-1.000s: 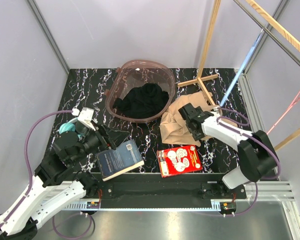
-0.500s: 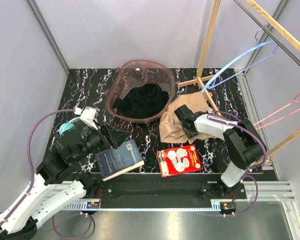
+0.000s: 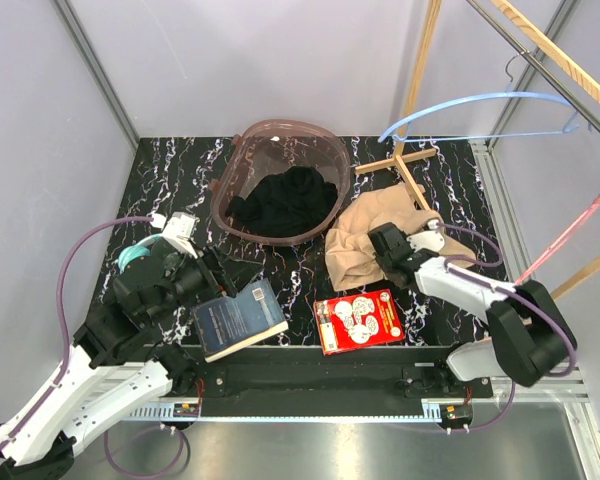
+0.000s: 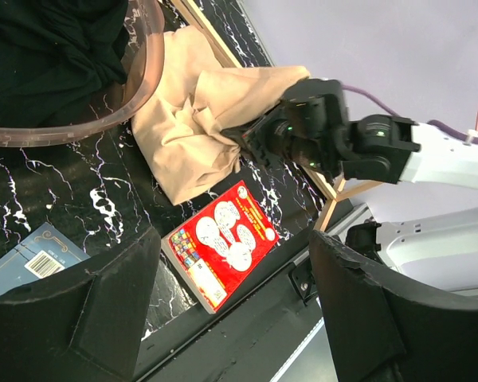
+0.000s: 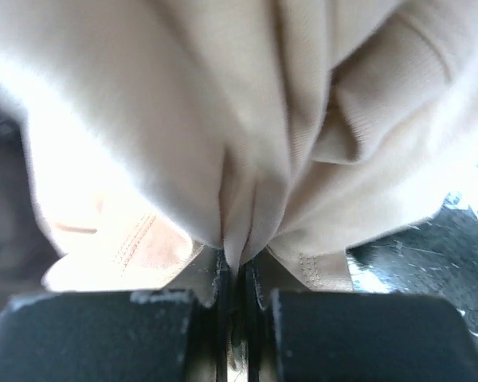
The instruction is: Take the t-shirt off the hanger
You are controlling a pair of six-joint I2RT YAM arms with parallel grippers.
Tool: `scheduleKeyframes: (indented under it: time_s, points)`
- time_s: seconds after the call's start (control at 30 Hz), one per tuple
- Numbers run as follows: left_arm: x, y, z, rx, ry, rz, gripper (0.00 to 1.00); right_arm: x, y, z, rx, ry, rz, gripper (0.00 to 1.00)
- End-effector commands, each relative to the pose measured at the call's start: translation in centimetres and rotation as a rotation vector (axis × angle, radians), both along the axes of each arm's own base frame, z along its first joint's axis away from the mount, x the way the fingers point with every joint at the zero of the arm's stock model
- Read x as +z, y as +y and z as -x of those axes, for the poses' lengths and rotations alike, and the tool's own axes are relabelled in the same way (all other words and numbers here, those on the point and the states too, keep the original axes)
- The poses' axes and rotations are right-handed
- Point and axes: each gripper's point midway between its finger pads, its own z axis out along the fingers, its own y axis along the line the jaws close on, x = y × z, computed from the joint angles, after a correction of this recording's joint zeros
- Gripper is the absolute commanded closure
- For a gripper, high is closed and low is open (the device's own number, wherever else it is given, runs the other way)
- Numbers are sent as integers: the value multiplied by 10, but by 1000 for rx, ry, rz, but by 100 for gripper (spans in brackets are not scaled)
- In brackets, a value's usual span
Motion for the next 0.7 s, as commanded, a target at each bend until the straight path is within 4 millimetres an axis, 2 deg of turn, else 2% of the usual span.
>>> scheduleKeyframes:
  time_s: [0.0,0.03,0.1,0.13,0.2,0.23,0.4,0.53,0.67]
  points:
    - [25,2,0,2,-61,43,21,58,-2,-23,77,-185,60,100]
    - [24,2,0,5,-59,43,21,73,-2,-23,84,-221,53,100]
    - [26,3,2,3,-62,53,21,89,-4,-23,106,-257,72,100]
    - [27,4,2,6,-65,55,21,105,-5,-22,112,-297,62,100]
    - [28,5,3,8,-69,61,21,121,-7,-19,140,-329,84,100]
    - [28,5,4,8,-71,62,21,136,-8,-17,164,-359,93,100]
    - [29,6,5,8,-65,72,21,172,0,-10,292,-427,114,100]
    - [28,6,5,9,-62,77,21,193,12,0,431,-462,132,100]
    - [29,7,6,11,-63,84,21,224,13,9,498,-526,157,100]
